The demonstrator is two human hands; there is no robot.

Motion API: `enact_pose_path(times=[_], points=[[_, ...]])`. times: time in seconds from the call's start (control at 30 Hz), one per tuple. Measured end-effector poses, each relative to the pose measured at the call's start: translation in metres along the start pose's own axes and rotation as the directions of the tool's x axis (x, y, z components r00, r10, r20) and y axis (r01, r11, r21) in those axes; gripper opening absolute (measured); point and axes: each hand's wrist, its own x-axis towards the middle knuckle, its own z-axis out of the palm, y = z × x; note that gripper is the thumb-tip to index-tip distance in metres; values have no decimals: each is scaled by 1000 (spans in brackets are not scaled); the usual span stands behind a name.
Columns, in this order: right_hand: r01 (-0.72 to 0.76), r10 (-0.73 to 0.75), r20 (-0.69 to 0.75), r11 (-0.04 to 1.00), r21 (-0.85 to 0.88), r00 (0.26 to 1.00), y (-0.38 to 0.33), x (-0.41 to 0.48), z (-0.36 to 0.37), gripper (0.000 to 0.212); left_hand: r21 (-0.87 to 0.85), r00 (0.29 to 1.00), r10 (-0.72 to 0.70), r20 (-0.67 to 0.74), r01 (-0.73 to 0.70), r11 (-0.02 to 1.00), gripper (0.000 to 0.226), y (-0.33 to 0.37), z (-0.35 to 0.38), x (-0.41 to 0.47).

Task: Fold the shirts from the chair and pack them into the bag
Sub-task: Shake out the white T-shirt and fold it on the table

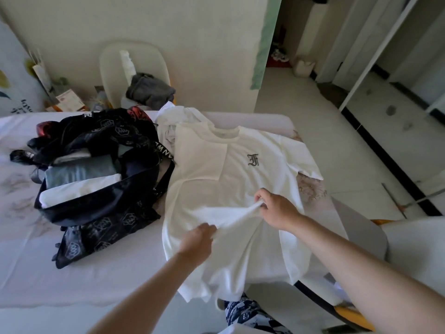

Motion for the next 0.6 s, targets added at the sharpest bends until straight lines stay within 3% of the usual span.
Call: enact_pose_path(times=[0.1, 0.23, 0.33, 0.4, 0.47, 0.53, 0.6], points=[[37, -42, -125, 998, -46, 991, 6, 27, -16, 32, -65, 973, -122, -197, 111, 992, 32, -15, -44, 44], [13, -21, -359, 1000, -25, 933, 10, 68, -29, 46, -282, 866, -319, -386, 218, 934, 47, -14, -113, 103], [95, -177, -307, 960, -264, 935, 15, 67, -21, 62, -80, 921, -158, -355, 138, 987, 59, 3, -103, 112], [300, -390, -210, 883, -360, 896, 23, 49, -5, 57, -60, 972, 66, -228, -81, 995, 56, 18, -76, 101], [483, -513, 20, 793, -372, 858, 33, 30, 10, 62, -57, 973, 222, 69, -218, 974, 64, 26, -47, 82], [558, -473, 302, 744, -367, 828, 41, 17, 21, 67, 122, 888, 277, 367, -341, 932, 74, 22, -28, 63], [570, -394, 432, 696, -437, 811, 46, 13, 31, 75, 286, 843, 262, 470, -426, 858, 77, 11, -19, 53]])
